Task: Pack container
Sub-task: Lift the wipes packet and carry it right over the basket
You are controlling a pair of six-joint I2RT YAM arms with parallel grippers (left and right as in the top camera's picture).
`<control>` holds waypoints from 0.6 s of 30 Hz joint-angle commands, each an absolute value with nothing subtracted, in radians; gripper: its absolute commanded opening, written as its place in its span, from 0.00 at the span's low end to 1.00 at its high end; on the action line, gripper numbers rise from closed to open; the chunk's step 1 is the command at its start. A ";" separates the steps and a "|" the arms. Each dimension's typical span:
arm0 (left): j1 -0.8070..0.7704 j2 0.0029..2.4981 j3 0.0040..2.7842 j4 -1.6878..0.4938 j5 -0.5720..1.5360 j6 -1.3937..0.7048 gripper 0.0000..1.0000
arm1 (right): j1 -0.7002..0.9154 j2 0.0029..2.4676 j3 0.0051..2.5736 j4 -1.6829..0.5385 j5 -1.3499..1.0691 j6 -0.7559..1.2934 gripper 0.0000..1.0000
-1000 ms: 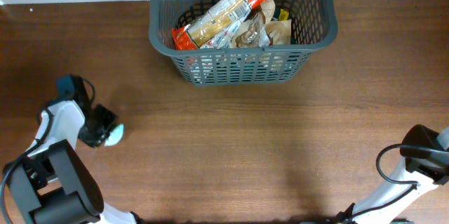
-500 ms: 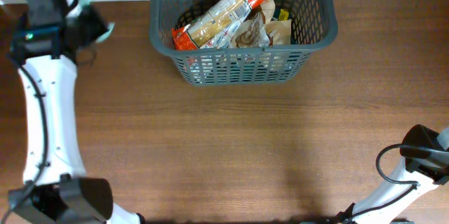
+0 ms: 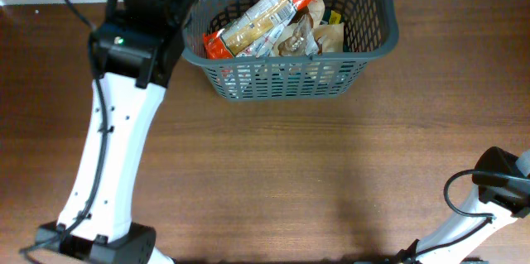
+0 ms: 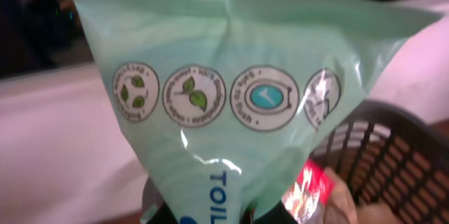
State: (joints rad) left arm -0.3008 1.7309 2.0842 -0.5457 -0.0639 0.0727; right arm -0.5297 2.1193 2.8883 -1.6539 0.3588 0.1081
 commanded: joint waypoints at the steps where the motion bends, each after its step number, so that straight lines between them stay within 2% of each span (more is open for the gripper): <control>1: -0.301 1.827 2.098 -0.488 -0.094 0.110 0.02 | -0.531 2.088 2.902 -1.654 0.371 0.112 0.99; 10: -0.306 2.040 2.098 -0.454 -0.086 0.076 0.02 | -0.531 2.088 2.902 -1.654 0.371 0.112 0.99; 18: -0.321 2.096 2.098 -0.512 -0.067 0.053 0.02 | -0.531 2.088 2.902 -1.654 0.371 0.112 0.99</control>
